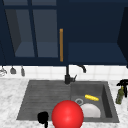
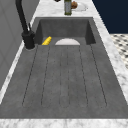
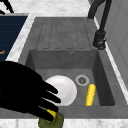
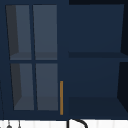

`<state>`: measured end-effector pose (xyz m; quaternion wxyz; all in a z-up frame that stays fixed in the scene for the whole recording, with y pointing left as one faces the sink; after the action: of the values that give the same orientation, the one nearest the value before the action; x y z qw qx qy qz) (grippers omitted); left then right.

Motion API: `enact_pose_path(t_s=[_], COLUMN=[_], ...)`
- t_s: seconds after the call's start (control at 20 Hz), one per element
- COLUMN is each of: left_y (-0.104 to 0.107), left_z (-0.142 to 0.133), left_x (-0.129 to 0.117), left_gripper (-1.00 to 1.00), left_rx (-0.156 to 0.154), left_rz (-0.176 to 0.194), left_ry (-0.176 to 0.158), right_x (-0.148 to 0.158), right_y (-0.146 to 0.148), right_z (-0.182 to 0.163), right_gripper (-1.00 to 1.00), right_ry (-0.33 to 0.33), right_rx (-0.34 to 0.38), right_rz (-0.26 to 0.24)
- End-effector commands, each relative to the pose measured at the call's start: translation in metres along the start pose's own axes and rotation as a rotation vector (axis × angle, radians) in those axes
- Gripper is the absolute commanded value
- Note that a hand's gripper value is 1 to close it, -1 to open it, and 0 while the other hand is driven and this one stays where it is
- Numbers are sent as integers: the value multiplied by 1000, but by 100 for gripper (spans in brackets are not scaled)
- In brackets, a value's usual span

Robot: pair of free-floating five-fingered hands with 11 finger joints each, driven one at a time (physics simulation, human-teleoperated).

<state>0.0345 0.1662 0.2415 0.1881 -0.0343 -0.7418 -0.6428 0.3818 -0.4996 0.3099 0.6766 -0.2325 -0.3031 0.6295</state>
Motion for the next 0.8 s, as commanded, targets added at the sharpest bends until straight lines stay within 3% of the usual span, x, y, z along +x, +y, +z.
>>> enact_pose_path(t_s=[0.0,0.75], left_y=[0,0], left_z=[0,0], left_x=[0,0], left_gripper=[0,0], left_rx=[0,0], left_rz=[0,0], left_ry=[0,0], right_x=[-4,-5], right_y=[-2,-9], right_z=[-7,-9], right_gripper=[-100,-100], right_ry=[-20,-53], right_rx=[25,12], right_rz=[20,-7])
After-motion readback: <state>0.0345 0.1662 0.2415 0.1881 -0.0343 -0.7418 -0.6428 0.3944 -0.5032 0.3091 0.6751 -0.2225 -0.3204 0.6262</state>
